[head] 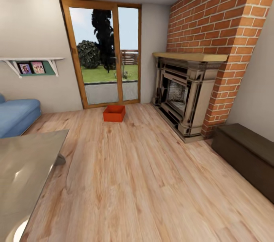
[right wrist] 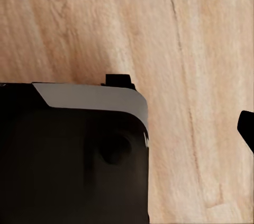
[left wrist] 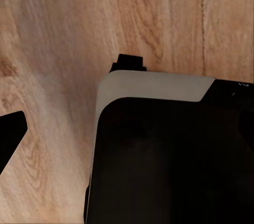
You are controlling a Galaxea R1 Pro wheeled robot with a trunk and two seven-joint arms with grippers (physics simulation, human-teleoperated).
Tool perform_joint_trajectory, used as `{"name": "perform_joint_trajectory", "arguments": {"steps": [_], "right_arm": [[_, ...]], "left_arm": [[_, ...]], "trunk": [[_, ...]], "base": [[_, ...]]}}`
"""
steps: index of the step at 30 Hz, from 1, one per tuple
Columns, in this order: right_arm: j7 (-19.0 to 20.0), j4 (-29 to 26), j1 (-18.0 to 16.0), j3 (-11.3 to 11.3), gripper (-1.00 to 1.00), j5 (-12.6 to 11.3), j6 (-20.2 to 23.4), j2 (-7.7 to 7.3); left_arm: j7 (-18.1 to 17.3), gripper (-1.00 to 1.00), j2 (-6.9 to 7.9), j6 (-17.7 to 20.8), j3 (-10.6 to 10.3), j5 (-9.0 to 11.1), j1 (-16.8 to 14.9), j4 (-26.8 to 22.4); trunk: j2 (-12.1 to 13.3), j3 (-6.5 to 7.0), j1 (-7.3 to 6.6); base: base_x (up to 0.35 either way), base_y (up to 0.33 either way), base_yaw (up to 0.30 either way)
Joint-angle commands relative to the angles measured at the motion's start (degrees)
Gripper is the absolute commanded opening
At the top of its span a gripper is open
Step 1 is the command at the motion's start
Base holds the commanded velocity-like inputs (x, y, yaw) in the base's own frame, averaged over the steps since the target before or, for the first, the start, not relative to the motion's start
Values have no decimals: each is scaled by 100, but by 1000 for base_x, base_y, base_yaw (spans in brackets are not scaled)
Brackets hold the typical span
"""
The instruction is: Move the two storage containers from the living room to the garage. In the garage, place one container on the floor and stack the other container on top of it (either order is fine).
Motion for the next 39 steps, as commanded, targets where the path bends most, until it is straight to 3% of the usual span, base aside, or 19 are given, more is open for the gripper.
{"name": "perform_joint_trajectory", "arguments": {"steps": [1,13,39], "right_arm": [[-7,14,-6,46,100,-48,-28,2],[-3,14,-4,47,100,-46,-25,2],[0,14,-5,47,100,-28,-30,-2]], "left_arm": [[7,100,-2,23,27,44,-4,-4],[7,100,5,21,27,44,-4,-5],[7,100,5,15,26,44,-4,-5]], "trunk": [[-3,-9,3],[-3,-40,3],[-3,-42,3]], "base": [[323,0,269],[324,0,248],[323,0,7]]}}
